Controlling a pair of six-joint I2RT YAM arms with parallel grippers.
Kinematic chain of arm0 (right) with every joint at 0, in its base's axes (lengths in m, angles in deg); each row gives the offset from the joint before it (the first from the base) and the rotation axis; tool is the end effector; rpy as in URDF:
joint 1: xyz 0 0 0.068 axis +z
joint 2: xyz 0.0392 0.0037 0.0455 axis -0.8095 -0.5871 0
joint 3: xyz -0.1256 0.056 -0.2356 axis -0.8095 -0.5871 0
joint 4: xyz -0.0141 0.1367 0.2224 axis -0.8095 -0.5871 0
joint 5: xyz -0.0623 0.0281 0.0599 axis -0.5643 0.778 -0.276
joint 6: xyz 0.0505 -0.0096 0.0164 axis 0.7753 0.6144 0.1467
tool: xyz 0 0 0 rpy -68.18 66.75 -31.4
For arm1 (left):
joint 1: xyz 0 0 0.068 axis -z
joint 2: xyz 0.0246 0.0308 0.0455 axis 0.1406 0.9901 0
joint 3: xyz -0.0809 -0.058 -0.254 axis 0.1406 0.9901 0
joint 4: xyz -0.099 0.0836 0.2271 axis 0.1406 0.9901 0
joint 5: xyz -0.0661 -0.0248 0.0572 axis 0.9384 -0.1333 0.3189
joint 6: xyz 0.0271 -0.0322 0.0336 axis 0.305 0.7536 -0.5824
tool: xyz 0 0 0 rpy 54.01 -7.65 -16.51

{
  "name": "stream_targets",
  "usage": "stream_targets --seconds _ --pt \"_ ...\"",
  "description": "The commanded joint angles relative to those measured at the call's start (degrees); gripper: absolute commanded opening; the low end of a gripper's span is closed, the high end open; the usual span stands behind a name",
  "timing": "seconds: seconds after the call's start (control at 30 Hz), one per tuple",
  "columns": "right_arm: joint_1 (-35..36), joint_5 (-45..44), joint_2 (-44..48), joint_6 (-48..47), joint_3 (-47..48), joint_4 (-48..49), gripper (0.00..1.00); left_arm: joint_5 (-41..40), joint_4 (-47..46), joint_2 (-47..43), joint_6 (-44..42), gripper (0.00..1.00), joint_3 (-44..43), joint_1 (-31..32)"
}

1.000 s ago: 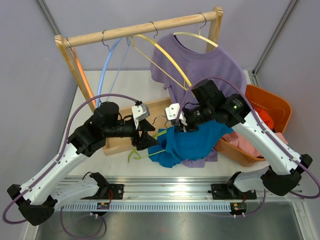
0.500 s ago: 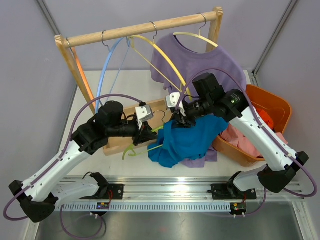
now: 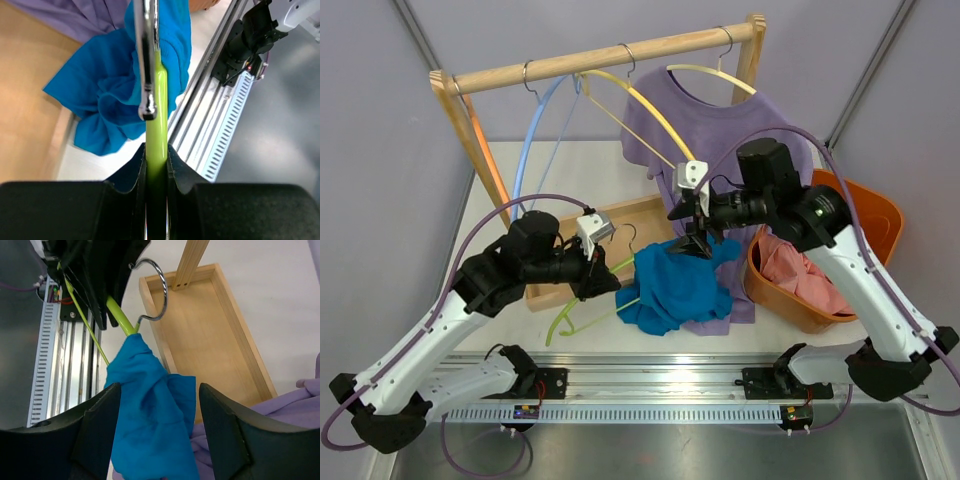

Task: Remove the t-shirt from the hanger
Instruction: Remove the tshirt from the hanger

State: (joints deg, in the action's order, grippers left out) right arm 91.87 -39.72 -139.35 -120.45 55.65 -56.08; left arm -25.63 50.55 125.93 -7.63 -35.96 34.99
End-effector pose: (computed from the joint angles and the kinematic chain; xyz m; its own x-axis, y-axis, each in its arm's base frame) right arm 0.1818 0.1711 0.4565 0.1705 -0.4247 -0.8891 -0.9817 0.0050 -0.1906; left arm 0.1160 -0.1299 0.3748 -0.4776 0.3174 -0.8192 0.8420 0.4316 -0.3236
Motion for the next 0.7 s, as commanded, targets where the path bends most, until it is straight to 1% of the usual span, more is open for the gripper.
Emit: stream_targets --seconds 0.0,0.1,0.13,0.17,0.2,0.23,0.27,0.3,0.33,0.37,0.4,0.47,0.6,0.67 --pt "-0.21 0.24 5.58 8.20 -0.15 3.37 0.72 -0.10 -1.80 -0.68 6.60 0.00 -2.63 -0.35" --pt "0.14 2.01 6.11 14.79 -1.56 1.27 0.67 -0.09 -1.80 0.63 11.43 0.00 -4.04 -1.05" --pt "1.54 0.71 5.85 16.89 -1.91 1.17 0.66 0.00 -1.89 1.07 13.97 0.00 -4.82 -1.23" --pt "2.33 -1.74 5.76 21.53 -2.35 2.13 0.65 0.08 -2.06 1.51 15.13 0.00 -5.18 -1.67" --pt "2.86 -5.95 5.59 23.23 -2.79 2.49 0.64 -0.26 -2.67 2.12 16.44 0.00 -5.53 -1.76" --pt "3.57 -7.55 5.06 24.72 -2.97 2.84 0.63 -0.35 -3.20 2.39 19.50 0.00 -5.80 -1.93" --pt "3.83 -9.22 4.71 28.30 -3.06 3.80 0.63 -0.01 -4.08 2.57 21.10 0.00 -5.80 -2.28" --pt "4.18 -12.81 4.27 30.25 -3.41 4.42 0.67 0.08 -5.56 2.74 22.85 0.00 -5.71 -2.46" --pt "4.54 -15.28 3.66 32.28 -3.76 5.29 0.68 0.43 -6.45 2.83 25.74 0.00 -5.62 -2.55" --pt "5.93 -18.18 3.22 35.60 -3.93 6.43 0.69 0.78 -7.15 2.92 26.90 0.00 -5.36 -2.64" --pt "6.21 -21.25 2.78 37.20 -4.02 6.62 0.70 1.22 -8.38 3.01 27.96 0.00 -5.36 -2.73" --pt "6.47 -21.28 2.07 38.70 -4.37 7.84 0.71 1.75 -9.62 3.10 30.42 0.00 -5.10 -2.73" --pt "8.23 -24.26 -0.12 41.26 -3.76 7.59 0.69 2.11 -10.94 3.10 32.28 0.00 -5.18 -2.73" --pt "8.58 -23.83 -0.92 41.70 -3.76 7.68 0.65 2.19 -11.38 3.10 32.72 0.00 -5.36 -2.73"
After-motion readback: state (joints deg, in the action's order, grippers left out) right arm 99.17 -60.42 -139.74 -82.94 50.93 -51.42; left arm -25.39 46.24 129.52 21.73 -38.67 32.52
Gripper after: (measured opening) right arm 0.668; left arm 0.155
